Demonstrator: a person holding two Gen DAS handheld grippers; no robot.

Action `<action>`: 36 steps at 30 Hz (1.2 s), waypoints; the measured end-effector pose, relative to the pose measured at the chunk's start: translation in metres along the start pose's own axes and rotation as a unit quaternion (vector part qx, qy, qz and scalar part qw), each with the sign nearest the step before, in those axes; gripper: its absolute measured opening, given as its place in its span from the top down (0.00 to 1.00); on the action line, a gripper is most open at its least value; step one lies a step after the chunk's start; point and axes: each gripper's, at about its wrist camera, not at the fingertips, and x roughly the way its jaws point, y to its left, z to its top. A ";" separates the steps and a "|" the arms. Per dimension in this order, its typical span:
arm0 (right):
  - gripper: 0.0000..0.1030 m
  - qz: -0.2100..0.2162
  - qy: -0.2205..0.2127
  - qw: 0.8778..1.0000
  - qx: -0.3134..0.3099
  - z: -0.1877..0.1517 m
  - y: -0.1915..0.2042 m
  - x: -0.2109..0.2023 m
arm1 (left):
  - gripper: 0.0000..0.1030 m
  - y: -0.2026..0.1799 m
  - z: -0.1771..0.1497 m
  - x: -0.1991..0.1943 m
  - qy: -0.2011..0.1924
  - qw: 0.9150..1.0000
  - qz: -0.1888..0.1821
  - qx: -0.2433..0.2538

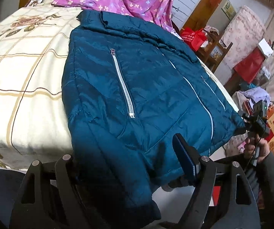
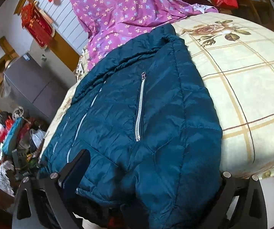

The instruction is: Fold large clothes

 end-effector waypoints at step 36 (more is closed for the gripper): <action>0.54 0.000 0.020 1.000 -0.004 -0.002 0.003 0.010 | 0.73 0.020 0.014 0.001 0.005 0.994 0.029 -0.102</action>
